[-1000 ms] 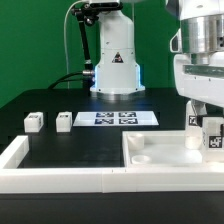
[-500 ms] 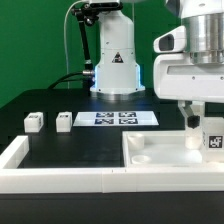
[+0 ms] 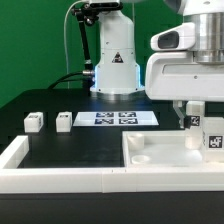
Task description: Assemble square table
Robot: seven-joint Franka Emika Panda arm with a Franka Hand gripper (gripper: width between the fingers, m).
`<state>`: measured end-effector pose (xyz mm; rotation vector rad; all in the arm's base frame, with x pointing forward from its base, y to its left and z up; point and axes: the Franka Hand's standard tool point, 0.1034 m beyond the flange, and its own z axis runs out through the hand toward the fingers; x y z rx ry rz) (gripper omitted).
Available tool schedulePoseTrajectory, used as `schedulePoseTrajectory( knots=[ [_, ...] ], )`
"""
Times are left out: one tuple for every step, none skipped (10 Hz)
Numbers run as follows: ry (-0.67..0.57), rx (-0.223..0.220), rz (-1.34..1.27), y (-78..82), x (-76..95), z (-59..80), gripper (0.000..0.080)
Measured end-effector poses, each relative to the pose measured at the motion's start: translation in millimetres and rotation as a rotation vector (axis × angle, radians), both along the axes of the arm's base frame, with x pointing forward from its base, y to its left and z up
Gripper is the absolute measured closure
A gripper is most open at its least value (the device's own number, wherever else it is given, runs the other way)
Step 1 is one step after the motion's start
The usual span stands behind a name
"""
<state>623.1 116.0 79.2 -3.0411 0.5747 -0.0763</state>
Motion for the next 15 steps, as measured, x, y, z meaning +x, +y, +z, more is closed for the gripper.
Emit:
schedulePoseTrajectory(
  knots=[
    [-0.005, -0.004, 0.073, -0.4, 0.6, 1.2, 0.0150],
    [-0.010, -0.005, 0.124, -0.4, 1.4, 4.0, 0.0150],
    [-0.016, -0.004, 0.148, 0.2, 1.8, 8.2, 0.0150],
    [-0.020, 0.000, 0.171, -0.7, -0.6, 14.0, 0.0150],
    [-0.021, 0.005, 0.176, -4.1, -6.5, 20.8, 0.0150],
    [-0.023, 0.009, 0.178, -9.7, -11.3, 27.5, 0.0150],
    [-0.023, 0.009, 0.191, -18.0, -14.5, 31.0, 0.0150],
    [-0.022, 0.008, 0.213, -31.1, -18.8, 33.0, 0.0150],
    [-0.021, 0.005, 0.239, -47.1, -22.5, 33.3, 0.0150],
    [-0.017, 0.000, 0.263, -64.5, -25.6, 30.0, 0.0150],
    [-0.013, -0.003, 0.269, -81.1, -26.3, 27.8, 0.0150],
    [-0.012, -0.004, 0.246, -95.6, -25.8, 27.0, 0.0150],
    [-0.013, -0.005, 0.210, -99.2, -25.3, 26.0, 0.0150],
    [-0.013, -0.005, 0.211, -98.6, -25.3, 26.1, 0.0150],
    [-0.013, -0.005, 0.211, -98.6, -25.3, 26.0, 0.0150]
  ],
)
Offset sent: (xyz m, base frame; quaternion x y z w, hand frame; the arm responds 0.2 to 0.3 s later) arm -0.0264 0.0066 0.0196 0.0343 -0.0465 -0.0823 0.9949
